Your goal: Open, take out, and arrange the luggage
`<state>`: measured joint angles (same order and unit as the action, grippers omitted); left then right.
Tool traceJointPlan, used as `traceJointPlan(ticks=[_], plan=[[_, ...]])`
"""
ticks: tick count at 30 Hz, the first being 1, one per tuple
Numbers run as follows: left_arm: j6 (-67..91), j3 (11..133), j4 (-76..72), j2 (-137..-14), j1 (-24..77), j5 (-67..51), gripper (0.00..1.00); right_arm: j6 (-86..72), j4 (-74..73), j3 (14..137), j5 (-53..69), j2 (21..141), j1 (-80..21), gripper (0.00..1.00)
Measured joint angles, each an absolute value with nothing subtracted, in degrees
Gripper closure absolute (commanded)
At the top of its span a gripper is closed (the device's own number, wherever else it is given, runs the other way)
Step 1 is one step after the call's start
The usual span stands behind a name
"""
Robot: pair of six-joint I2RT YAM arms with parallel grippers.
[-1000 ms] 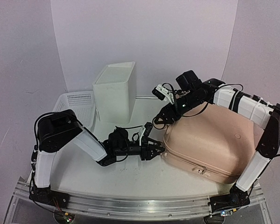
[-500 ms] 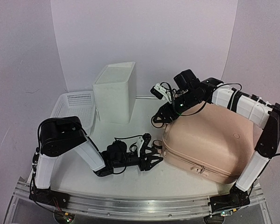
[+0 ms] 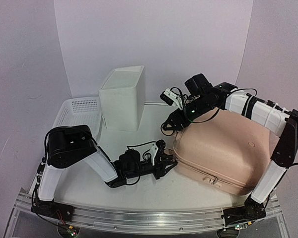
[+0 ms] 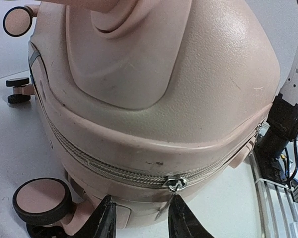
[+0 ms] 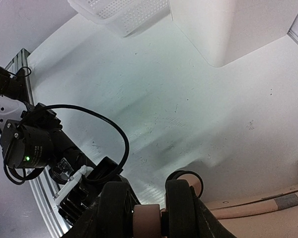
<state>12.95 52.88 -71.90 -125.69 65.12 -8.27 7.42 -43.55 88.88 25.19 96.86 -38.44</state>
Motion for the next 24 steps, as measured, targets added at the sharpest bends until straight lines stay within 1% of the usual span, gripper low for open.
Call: traceJointPlan(ticks=[4,7,12,13,16,19,20,23,24], plan=[[11.6,52.9,-71.4,-125.7,65.8,-5.3,0.72,7.4,-43.5,88.9,25.2,96.9,-38.4,1.0],[10.6,52.9,-71.4,-125.7,66.7,-2.8,0.72,7.2,-43.5,88.9,25.2,96.9,-38.4,1.0],[9.0,52.9,-71.4,-125.6,67.9,0.9,0.69,7.2,-43.5,89.0,25.2,97.0,-38.4,1.0],[8.8,52.9,-71.4,-125.6,68.0,1.4,0.7,7.2,-43.5,89.0,25.2,97.0,-38.4,1.0],[7.9,52.9,-71.0,-125.4,68.6,3.0,0.75,7.2,-43.5,89.0,25.1,97.0,-38.4,1.0],[7.3,52.9,-70.4,-125.2,69.3,4.4,0.76,7.2,-43.5,89.0,25.1,97.1,-38.4,1.0],[7.2,52.9,-70.4,-125.2,69.5,4.8,0.76,7.2,-43.5,89.0,25.1,97.1,-38.4,1.0],[7.2,52.9,-70.2,-125.1,69.5,4.8,0.7,7.1,-43.5,89.0,25.1,97.1,-38.4,1.0],[7.3,52.9,-70.0,-125.0,69.5,4.5,0.69,7.1,-43.5,89.0,25.1,97.1,-38.4,1.0]])
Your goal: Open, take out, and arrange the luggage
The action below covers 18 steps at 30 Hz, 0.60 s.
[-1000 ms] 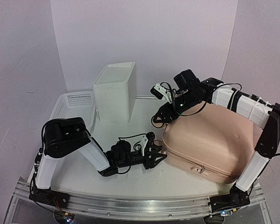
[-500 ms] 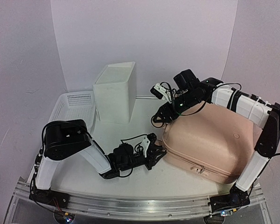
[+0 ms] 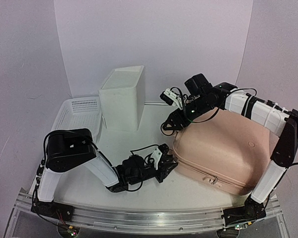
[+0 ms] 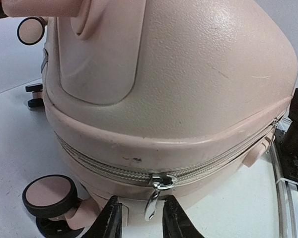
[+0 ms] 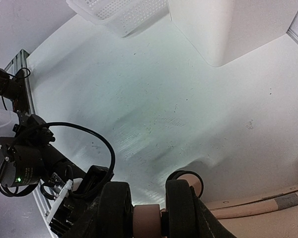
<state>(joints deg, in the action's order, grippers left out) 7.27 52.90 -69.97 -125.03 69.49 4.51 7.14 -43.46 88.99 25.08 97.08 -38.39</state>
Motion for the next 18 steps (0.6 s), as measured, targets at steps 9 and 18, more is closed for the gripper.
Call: traceJointPlan(ticks=[9,18], plan=[[7.0,53.3,-68.5,-125.0,69.7,2.9,0.73,7.0,-43.5,89.0,25.1,97.1,-38.4,1.0],[7.3,54.0,-65.9,-124.5,70.2,4.3,0.88,7.0,-43.3,89.0,25.0,97.1,-38.4,1.0]])
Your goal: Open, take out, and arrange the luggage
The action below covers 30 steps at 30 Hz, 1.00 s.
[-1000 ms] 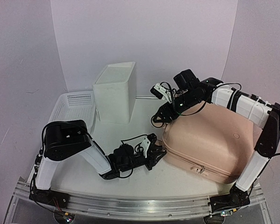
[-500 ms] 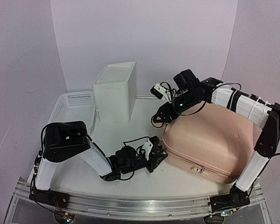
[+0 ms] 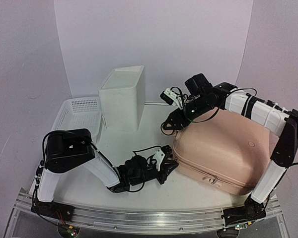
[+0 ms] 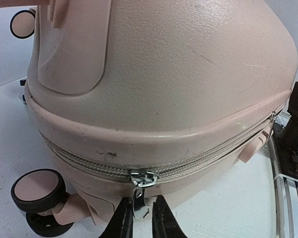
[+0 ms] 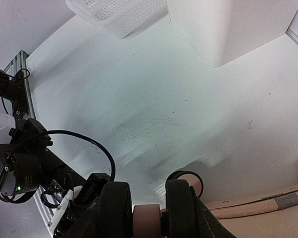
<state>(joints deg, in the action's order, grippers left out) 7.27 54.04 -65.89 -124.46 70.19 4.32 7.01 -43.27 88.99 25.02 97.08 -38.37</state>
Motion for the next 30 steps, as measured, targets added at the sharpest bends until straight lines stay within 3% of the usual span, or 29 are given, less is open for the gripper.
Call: traceJointPlan(ticks=[6,15,21,30], plan=[[7.4,54.4,-63.5,-123.7,70.7,6.2,1.0,6.8,-42.6,89.0,24.3,97.1,-38.3,1.0],[5.2,54.1,-60.0,-121.4,70.9,10.6,1.0,7.4,-41.7,88.4,24.4,97.1,-38.8,1.0],[2.3,51.3,-58.9,-119.0,69.9,11.5,1.0,12.8,-38.8,83.1,31.6,94.1,-38.4,1.0],[-0.4,50.0,-56.5,-117.0,66.7,1.2,1.0,23.2,-43.5,79.4,39.3,90.3,-38.5,1.0]])
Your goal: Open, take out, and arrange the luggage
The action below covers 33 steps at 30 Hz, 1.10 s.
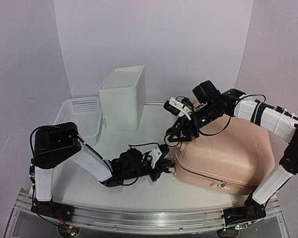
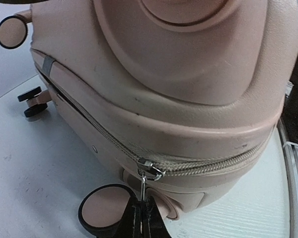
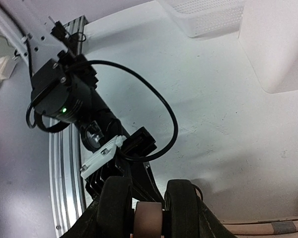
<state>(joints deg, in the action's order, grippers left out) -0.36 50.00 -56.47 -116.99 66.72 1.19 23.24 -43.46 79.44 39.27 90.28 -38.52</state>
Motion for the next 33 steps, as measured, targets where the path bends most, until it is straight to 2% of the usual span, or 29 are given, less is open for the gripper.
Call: traceJointPlan(ticks=[4,8,12,17,25,33], plan=[[-2.1,52.4,-52.9,-117.0,66.7,-3.8,1.0,31.4,-48.4,78.4,39.4,88.2,-37.6,1.0],[-3.4,55.3,-51.5,-118.2,66.2,-7.3,1.0,35.8,-47.2,75.1,37.3,84.2,-37.3,1.0],[-4.6,58.5,-51.7,-120.4,65.0,-10.5,1.0,35.3,-39.6,68.6,34.7,78.5,-37.3,1.0],[-2.8,59.0,-51.8,-120.6,63.4,-13.3,1.0,26.3,-24.9,59.2,29.8,72.4,-38.4,1.0],[5.4,50.9,-54.8,-116.4,61.9,-17.9,1.0,16.2,-22.6,59.0,27.9,75.0,-41.7,1.0],[16.4,50.6,-60.3,-118.1,55.9,-24.5,1.0,24.0,-30.3,66.3,36.4,82.3,-41.2,1.0]])
